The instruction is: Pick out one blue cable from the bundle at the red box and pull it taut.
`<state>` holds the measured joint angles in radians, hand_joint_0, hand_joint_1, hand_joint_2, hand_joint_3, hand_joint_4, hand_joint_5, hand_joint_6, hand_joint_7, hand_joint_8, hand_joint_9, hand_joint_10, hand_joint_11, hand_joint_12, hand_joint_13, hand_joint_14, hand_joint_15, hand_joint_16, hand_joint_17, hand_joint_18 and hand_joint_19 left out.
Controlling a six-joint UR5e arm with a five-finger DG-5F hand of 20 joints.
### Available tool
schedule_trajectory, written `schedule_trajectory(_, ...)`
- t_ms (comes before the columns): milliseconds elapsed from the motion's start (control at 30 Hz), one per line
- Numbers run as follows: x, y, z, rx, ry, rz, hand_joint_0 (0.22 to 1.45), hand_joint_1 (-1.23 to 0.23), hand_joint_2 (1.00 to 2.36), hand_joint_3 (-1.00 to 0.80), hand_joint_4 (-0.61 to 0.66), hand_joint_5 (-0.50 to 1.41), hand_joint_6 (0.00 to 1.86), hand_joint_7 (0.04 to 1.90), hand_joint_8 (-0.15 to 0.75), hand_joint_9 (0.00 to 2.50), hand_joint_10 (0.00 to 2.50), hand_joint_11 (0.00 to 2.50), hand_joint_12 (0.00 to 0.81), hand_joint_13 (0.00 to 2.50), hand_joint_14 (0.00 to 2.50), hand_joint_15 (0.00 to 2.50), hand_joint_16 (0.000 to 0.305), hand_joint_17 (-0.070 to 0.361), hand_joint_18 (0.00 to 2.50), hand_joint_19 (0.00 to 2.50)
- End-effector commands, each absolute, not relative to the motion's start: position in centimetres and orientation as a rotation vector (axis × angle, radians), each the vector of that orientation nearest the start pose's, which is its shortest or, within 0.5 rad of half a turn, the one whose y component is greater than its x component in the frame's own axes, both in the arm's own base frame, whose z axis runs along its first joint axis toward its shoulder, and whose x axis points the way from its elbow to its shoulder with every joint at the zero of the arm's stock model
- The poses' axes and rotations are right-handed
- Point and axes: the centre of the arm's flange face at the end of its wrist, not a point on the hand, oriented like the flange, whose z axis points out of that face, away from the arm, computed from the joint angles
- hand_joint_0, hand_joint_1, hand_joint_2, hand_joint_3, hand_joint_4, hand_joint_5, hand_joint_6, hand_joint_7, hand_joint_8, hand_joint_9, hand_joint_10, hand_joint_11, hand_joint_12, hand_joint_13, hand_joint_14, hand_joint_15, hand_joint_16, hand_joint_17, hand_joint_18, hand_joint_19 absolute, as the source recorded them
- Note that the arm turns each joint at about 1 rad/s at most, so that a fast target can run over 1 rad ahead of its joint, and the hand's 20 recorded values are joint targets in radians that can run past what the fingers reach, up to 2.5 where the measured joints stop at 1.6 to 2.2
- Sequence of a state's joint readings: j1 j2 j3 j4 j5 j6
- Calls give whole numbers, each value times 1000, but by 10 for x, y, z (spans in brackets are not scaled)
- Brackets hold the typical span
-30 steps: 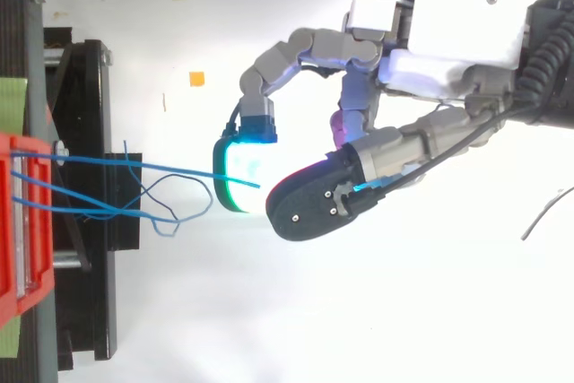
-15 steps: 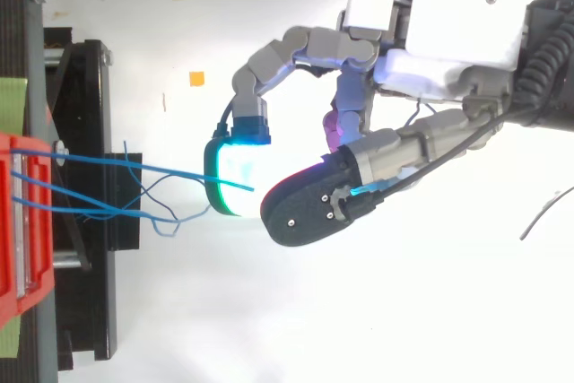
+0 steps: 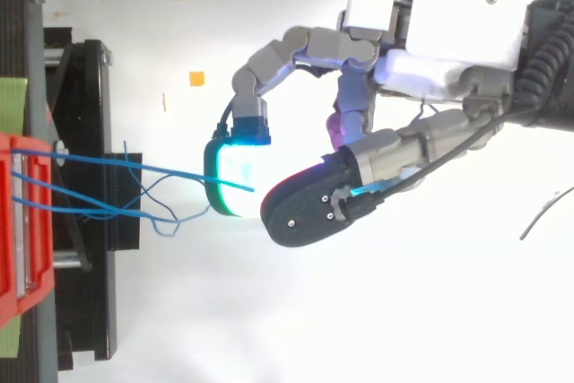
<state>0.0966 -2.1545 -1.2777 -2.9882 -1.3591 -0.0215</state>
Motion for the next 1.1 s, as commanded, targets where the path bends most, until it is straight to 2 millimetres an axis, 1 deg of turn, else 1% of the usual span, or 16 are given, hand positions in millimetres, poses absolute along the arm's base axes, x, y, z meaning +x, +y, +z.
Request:
schedule_trajectory(0,704,-87,293,1328,1242,1027,628,-738,1004,-53,-130,-97,919,981,303,1831,0,1755,367,1599,629,1404,61,138,1337,847)
schedule_trajectory(233,705,-87,292,1329,1243,1026,626,-742,1003,-45,-125,-96,916,990,289,1852,1,1774,367,1600,596,1430,62,140,1347,885)
schedule_trajectory(300,704,-87,293,1328,1242,1027,623,-739,1003,-45,-130,-95,916,995,280,1849,0,1788,362,1604,533,1456,62,140,1349,893)
schedule_trajectory(333,705,-87,292,1329,1243,1026,622,-737,1002,-41,-130,-95,916,995,293,1857,1,1768,364,1609,507,1467,63,141,1354,892)
schedule_trajectory(433,705,-87,292,1329,1243,1026,620,-735,1002,-37,-130,-94,916,989,293,1869,3,1754,366,1615,469,1477,64,144,1365,890)
schedule_trajectory(467,704,-87,293,1328,1242,1027,621,-736,1002,-41,-132,-93,915,994,294,1874,3,1743,354,1614,466,1480,64,144,1367,888)
schedule_trajectory(533,705,-87,292,1329,1243,1026,620,-738,1001,-37,-131,-92,914,1002,298,1879,4,1748,356,1627,402,1493,64,145,1381,884)
schedule_trajectory(700,704,-87,293,1328,1242,1027,617,-740,1000,-37,-130,-91,912,1006,302,1887,5,1744,353,1639,361,1518,66,148,1414,872)
schedule_trajectory(767,705,-87,292,1329,1243,1026,616,-740,1000,-38,-130,-91,912,1007,296,1887,5,1742,364,1644,338,1523,66,149,1417,872)
schedule_trajectory(833,704,-87,293,1328,1242,1027,615,-739,1003,-40,-131,-91,911,1007,304,1887,6,1745,354,1647,318,1537,66,149,1418,872)
schedule_trajectory(867,704,-87,293,1328,1242,1027,616,-740,1001,-39,-131,-91,911,1007,313,1889,6,1726,361,1649,314,1537,66,149,1417,871)
schedule_trajectory(1067,705,-87,292,1329,1243,1026,613,-738,1004,-35,-126,-90,910,1006,306,1890,7,1714,363,1663,269,1541,67,150,1423,869)
